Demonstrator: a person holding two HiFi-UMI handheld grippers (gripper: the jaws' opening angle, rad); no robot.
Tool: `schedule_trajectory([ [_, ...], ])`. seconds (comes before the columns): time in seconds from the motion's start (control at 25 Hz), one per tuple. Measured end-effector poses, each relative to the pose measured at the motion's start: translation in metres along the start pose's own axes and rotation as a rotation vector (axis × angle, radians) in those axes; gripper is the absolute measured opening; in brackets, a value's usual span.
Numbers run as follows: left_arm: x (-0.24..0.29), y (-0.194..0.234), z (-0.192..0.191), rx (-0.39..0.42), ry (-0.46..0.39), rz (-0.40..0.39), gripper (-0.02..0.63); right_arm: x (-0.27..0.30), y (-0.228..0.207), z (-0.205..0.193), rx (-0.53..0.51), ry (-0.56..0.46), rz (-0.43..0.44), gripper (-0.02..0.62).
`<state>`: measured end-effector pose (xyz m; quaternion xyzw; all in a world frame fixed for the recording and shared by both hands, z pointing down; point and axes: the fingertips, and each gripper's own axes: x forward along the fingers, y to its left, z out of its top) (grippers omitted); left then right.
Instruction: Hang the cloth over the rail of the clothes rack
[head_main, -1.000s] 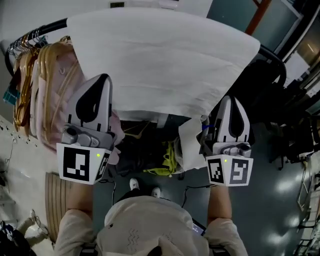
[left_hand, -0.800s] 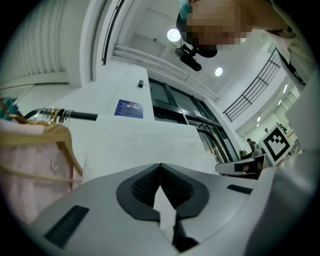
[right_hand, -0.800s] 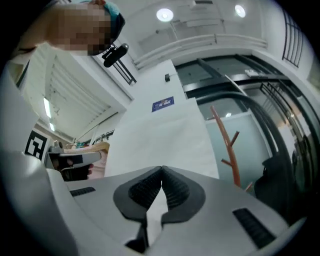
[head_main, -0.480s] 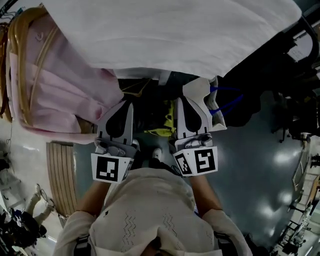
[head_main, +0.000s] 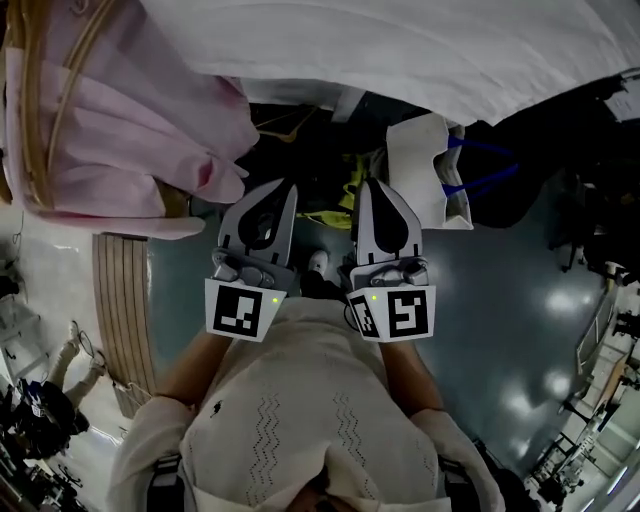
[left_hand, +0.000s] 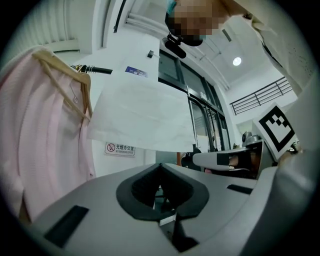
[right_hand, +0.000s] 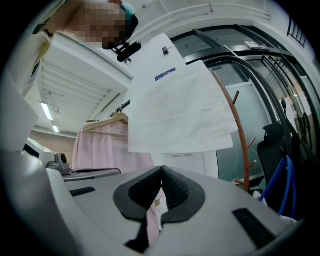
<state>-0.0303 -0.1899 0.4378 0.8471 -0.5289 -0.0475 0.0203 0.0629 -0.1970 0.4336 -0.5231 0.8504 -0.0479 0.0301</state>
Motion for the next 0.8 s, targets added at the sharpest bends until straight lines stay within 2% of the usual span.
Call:
schedule_trajectory([
  [0.2, -0.004, 0.008, 0.002, 0.000, -0.022, 0.074, 0.012, 0.005, 0.010, -0.008, 0.016, 0.022, 0.029, 0.018],
  [0.48, -0.011, 0.010, 0.015, -0.003, -0.026, 0.078, 0.012, 0.009, 0.029, 0.000, 0.005, 0.028, 0.057, 0.018],
  [0.8, -0.017, 0.003, 0.005, 0.003, -0.028, 0.112, 0.012, 0.003, 0.022, -0.012, 0.008, 0.032, 0.077, 0.018],
])
